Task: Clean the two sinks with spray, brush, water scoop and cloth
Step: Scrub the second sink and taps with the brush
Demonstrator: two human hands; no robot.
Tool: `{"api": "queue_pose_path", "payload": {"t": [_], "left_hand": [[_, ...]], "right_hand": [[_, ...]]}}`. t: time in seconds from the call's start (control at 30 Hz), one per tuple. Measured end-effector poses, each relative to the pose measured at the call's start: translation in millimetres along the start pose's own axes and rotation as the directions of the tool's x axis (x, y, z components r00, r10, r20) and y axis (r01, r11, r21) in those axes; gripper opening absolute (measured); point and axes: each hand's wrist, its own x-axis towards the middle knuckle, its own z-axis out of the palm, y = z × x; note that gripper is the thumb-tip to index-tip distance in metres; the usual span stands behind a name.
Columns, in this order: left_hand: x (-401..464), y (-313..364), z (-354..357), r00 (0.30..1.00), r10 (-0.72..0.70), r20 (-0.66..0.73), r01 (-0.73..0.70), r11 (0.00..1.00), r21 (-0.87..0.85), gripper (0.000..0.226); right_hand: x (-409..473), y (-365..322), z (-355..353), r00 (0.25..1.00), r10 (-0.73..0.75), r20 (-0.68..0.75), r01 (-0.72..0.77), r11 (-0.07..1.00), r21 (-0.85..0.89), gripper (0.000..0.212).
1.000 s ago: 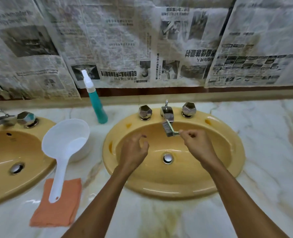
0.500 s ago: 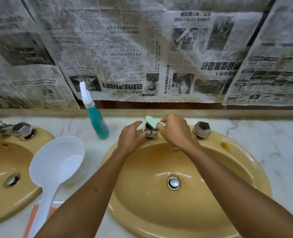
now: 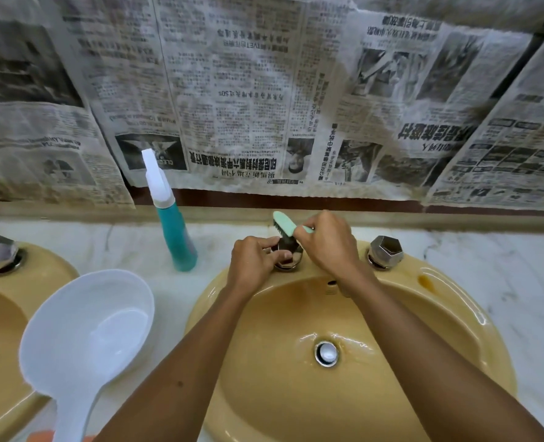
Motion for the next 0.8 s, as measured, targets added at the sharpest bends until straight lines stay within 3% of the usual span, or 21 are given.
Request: {"api": "queue_pose_path", "payload": {"t": [0.13, 0.33, 0.5, 0.67, 0.8], "left_hand": [[-0.9, -6.2, 2.6, 1.0, -0.001, -0.008, 0.0, 0.998, -0.064, 0.049], [4.7, -8.6, 1.8, 0.999, -0.02, 0.029, 0.023, 0.993, -0.112, 0.05], [2.5, -8.9, 0.5, 1.0, 0.0, 0.029, 0.003, 0.994, -0.106, 0.05], [5.7, -11.4, -0.5, 0.998, -0.001, 0.066, 0.008, 0.994, -0.107, 0.046], [5.0, -10.7, -4.5, 0.997, 0.017, 0.074, -0.008, 0.992, -0.128, 0.048]], "right_hand": [[-41.2, 27.4, -8.2, 1.0, 0.011, -0.026, -0.01, 0.999, 0.031, 0.023], [-2.9, -7.1, 5.8, 0.999, 0.03, -0.036, -0.03, 1.0, 0.006, 0.022], [-48.6, 17.0, -5.4, 0.999, 0.029, -0.04, -0.028, 0.999, 0.037, 0.025], [-0.8, -20.7, 8.6, 0.998, 0.054, -0.009, -0.054, 0.998, -0.01, 0.021], [-35.2, 3.1, 7.5, 0.996, 0.065, -0.064, -0.064, 0.998, 0.007, 0.028]]}}
